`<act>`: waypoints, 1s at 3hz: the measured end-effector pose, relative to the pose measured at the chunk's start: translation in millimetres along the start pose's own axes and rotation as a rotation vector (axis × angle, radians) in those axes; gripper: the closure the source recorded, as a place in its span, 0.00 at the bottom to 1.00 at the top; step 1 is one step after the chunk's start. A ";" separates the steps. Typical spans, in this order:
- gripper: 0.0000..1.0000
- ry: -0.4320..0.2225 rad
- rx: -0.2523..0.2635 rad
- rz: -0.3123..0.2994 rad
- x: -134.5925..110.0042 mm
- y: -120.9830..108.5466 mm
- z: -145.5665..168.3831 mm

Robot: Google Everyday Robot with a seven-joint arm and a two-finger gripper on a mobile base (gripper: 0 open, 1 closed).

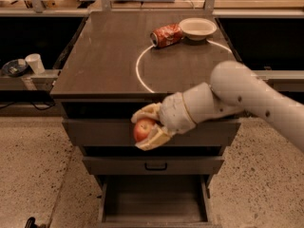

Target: Place apple into bottom drawer

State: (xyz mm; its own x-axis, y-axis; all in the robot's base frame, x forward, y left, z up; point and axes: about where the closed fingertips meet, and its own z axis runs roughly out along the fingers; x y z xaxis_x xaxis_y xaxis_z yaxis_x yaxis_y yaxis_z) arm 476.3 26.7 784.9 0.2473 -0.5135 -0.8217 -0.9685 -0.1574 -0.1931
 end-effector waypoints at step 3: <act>1.00 0.067 0.135 0.192 145.5 107.5 -32.8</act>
Offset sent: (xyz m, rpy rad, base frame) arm -0.1165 -0.2065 -0.1594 -0.0841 0.1101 -0.2999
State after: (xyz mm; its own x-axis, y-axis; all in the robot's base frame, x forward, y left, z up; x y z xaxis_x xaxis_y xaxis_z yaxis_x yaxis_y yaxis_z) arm 409.1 -92.6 662.1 0.0556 -0.5787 -0.8136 -0.9920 0.0604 -0.1107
